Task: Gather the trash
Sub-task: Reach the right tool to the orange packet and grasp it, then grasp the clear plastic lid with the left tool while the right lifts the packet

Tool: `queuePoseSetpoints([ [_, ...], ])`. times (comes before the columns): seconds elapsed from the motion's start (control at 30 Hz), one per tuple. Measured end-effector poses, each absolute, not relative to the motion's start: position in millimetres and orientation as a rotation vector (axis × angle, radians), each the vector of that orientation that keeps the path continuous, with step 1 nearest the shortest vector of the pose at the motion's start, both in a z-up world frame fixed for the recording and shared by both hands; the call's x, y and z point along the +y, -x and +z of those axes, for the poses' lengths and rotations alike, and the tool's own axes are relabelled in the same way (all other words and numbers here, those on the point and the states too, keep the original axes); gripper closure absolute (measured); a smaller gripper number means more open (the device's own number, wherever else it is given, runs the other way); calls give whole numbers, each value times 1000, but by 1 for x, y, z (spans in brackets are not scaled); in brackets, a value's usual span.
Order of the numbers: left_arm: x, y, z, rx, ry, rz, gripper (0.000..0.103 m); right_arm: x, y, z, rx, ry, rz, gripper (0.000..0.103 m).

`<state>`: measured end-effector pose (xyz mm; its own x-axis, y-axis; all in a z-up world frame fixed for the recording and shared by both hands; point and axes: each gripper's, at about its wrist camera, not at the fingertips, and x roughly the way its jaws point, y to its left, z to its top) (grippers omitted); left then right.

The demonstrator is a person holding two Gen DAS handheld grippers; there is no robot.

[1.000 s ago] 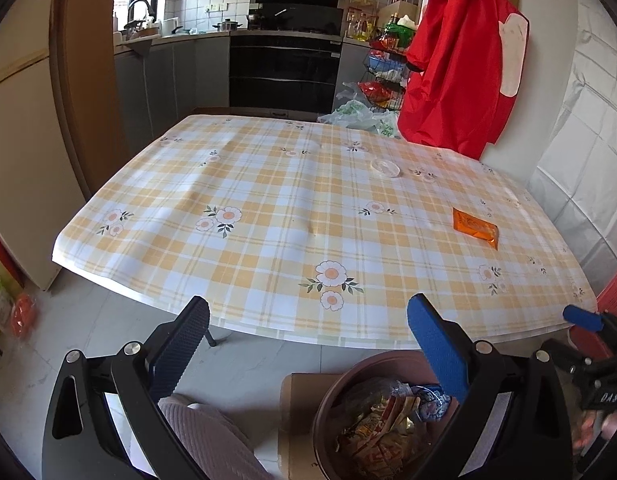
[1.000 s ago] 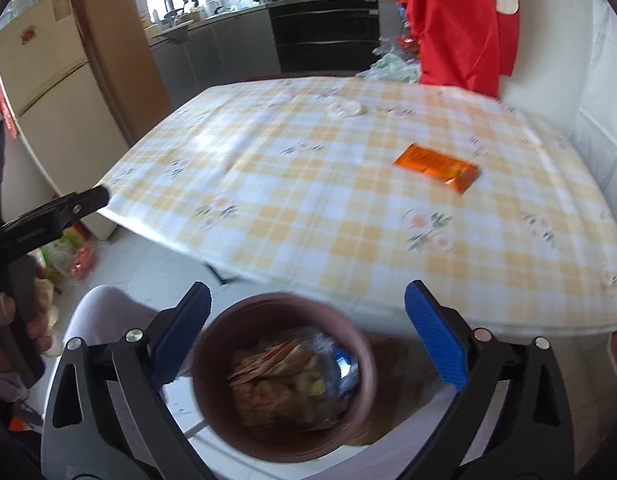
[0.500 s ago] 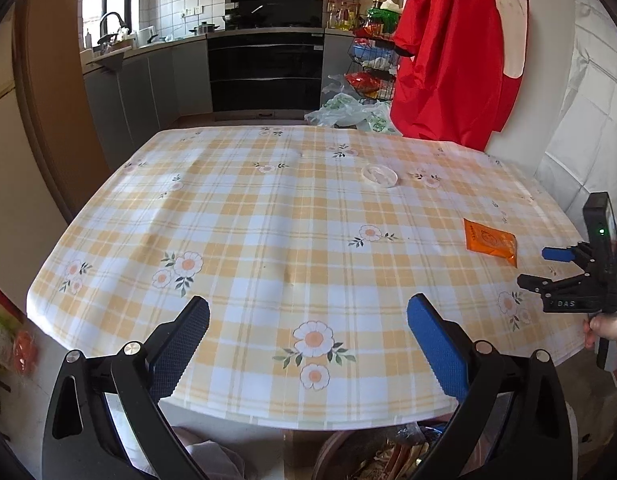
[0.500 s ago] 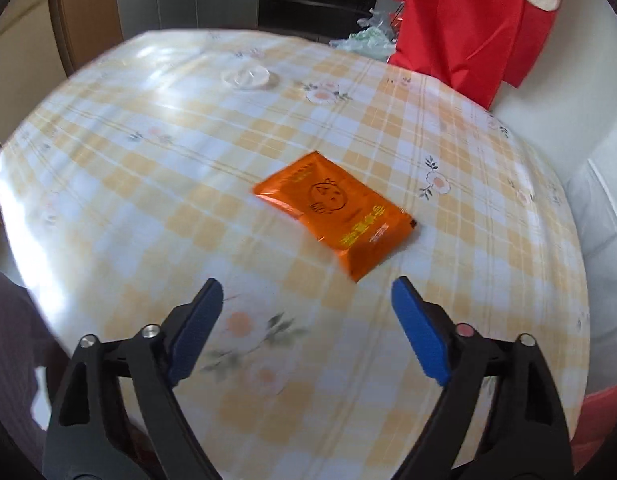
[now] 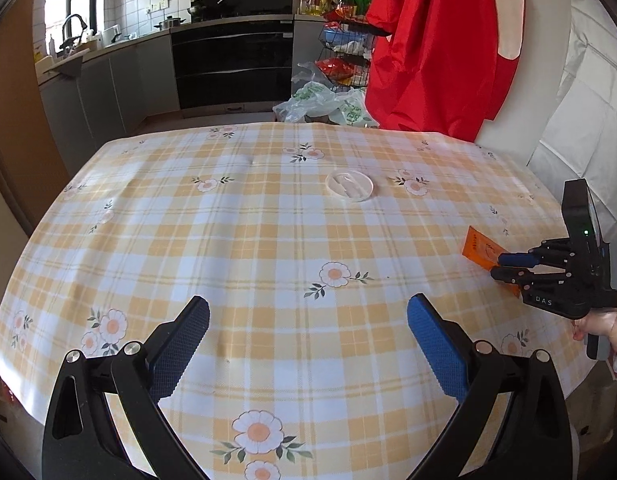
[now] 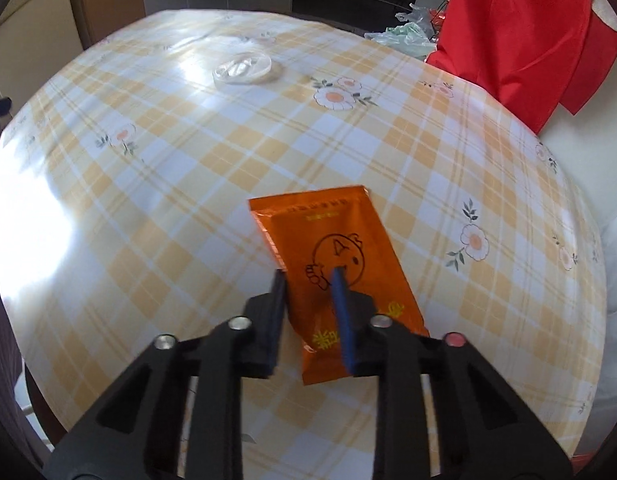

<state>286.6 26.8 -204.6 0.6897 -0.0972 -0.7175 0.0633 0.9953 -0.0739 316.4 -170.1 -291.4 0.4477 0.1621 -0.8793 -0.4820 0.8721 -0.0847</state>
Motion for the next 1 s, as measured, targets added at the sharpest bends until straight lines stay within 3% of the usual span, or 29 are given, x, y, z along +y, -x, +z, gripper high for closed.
queuePoseSetpoints([
  [0.23, 17, -319, -212, 830, 82, -110, 7, -180, -317, -273, 950, 220, 389, 92],
  [0.33, 15, -340, -216, 843, 129, -123, 19, -187, -316, -265, 909, 177, 367, 93],
  [0.43, 9, -369, -222, 852, 143, -107, 22, -195, -314, -258, 867, 133, 348, 93],
  [0.57, -13, -416, -233, 868, 83, -148, 21, -206, -315, -249, 824, 48, 325, 94],
  [0.63, -24, -438, -238, 873, 70, -202, 7, -210, -316, -249, 817, 20, 318, 94],
  [1.0, -52, -528, -277, 987, -90, -79, 6, -246, -308, -243, 791, -122, 250, 94],
])
